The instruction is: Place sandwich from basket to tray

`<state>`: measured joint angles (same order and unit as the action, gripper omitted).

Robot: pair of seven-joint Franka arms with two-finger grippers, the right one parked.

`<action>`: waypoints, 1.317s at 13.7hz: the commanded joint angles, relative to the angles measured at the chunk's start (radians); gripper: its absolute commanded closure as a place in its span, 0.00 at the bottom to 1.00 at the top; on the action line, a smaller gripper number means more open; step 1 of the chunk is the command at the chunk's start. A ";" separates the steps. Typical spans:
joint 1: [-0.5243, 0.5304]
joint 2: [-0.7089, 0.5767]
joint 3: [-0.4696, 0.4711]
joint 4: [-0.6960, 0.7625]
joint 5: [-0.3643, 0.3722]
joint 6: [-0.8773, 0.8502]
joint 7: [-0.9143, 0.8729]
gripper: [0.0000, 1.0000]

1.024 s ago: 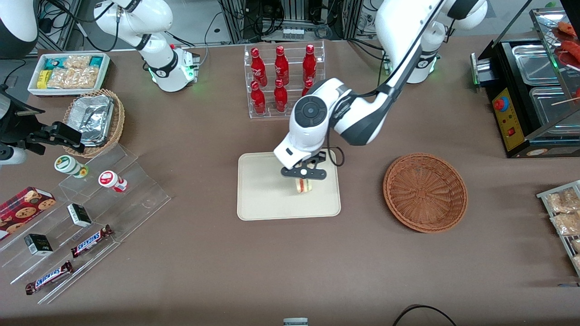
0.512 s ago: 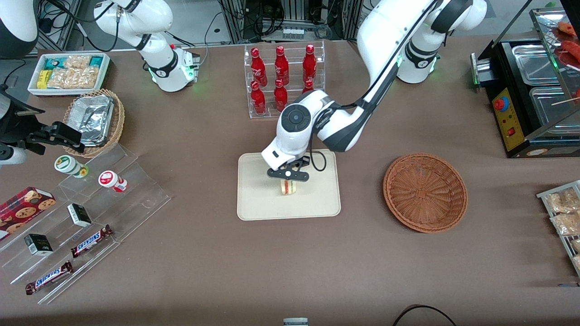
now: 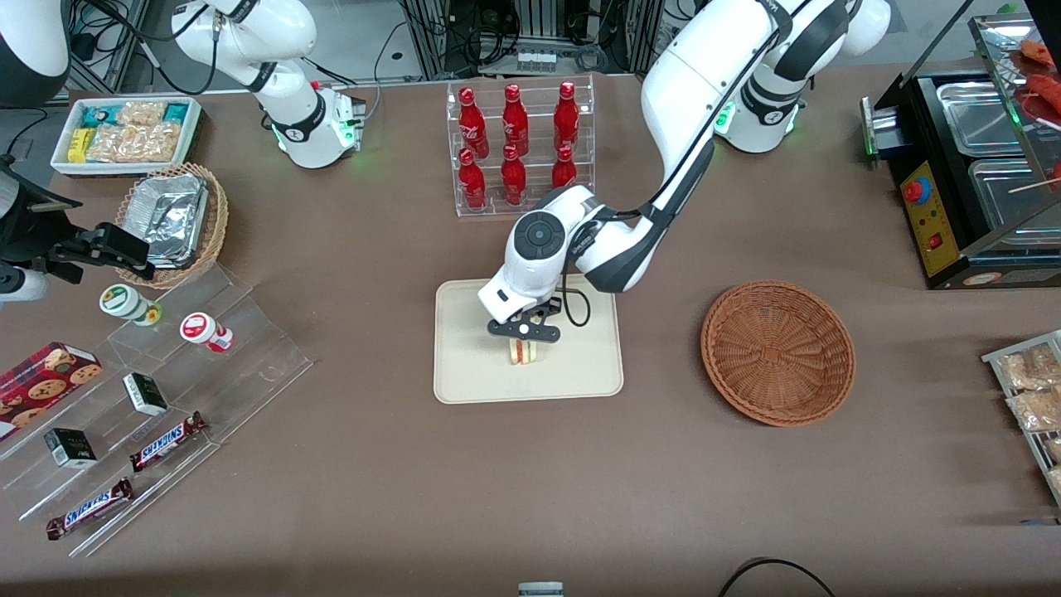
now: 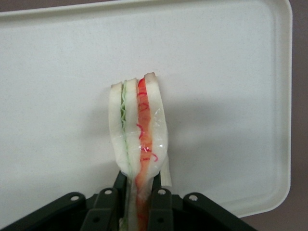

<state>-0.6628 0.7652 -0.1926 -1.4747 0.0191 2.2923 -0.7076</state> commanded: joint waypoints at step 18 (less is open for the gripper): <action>0.300 -0.553 0.088 -0.041 -0.005 -0.549 0.129 0.00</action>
<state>-0.4313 0.3245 -0.0960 -1.4282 0.0214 1.7871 -0.6687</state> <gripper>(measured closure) 0.000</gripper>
